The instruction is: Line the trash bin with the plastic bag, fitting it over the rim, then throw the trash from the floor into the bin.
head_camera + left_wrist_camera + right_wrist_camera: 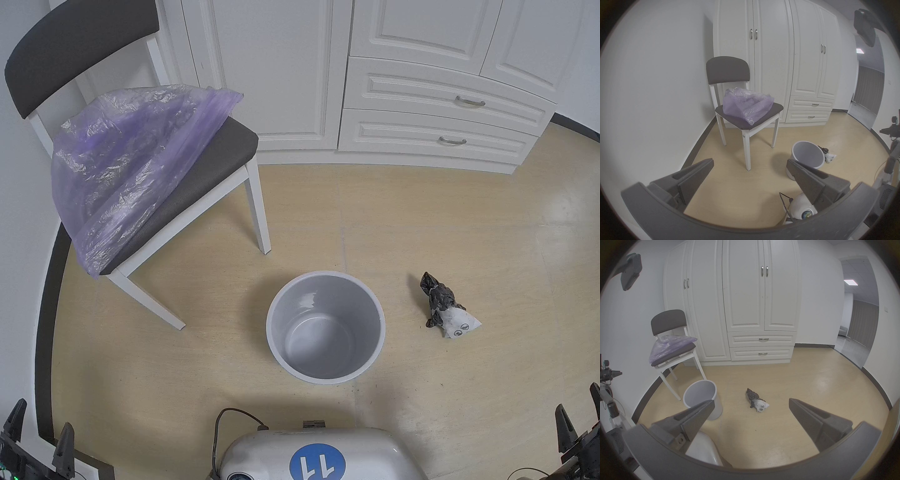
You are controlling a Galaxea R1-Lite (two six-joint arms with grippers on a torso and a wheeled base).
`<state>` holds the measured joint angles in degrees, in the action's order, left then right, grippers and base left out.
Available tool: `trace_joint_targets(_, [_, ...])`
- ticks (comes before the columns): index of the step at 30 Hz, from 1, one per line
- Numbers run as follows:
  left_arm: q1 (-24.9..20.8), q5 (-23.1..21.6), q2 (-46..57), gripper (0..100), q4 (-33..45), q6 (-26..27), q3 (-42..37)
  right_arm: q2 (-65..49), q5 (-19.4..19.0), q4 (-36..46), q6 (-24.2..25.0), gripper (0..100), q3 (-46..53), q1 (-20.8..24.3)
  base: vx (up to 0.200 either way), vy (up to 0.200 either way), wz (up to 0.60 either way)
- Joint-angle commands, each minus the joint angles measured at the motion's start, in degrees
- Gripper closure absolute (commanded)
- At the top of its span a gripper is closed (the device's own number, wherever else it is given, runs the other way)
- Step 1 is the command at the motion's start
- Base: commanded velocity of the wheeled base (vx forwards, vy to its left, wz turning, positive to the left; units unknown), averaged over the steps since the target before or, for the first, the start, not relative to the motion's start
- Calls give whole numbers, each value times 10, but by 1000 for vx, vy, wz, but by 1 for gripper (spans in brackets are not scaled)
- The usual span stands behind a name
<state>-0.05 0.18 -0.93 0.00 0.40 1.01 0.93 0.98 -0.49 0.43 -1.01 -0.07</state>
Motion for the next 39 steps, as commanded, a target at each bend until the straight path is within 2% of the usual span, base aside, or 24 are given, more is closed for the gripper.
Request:
trace_joint_targets(1, [0, 1, 8, 0, 0, 0, -10, -9, 0, 0, 0, 0, 10, 0, 0, 0, 0])
trace_joint_targets(21, [0, 3, 9, 0, 0, -2, -10, -9, 1, 0, 3, 0, 10, 0, 0, 0, 0])
trace_joint_targets(27, [1, -14, 9, 0, -2, 24, -10, -9, -10, -1, -24, 0, 10, -2, 0, 0, 0])
trace_joint_targets(29, [0, -14, 9, 0, -2, 21, -10, -9, -12, -2, -22, 0, 10, -2, 0, 0, 0])
trace_joint_targets(31, [1, 4, 9, 0, -2, -11, -9, -9, -7, -2, 5, 0, 10, 0, 0, 0, 0])
trace_joint_targets(34, [1, 15, 9, 0, -4, -15, -10, -9, -7, -5, -1, 0, 10, -1, 0, 0, 0])
trace_joint_targets(36, [1, 10, 9, 0, -6, -1, -10, -9, -16, -24, -18, 0, 5, -1, 0, 0, 0])
trace_joint_targets(37, [1, 3, 9, 0, -8, 12, -10, -9, -33, -58, -32, 0, -10, -1, 0, 0, 0])
trace_joint_targets(39, [1, -4, 9, 0, -9, 17, -10, -5, -99, -94, -38, 0, -40, 0, 0, 0, 0])
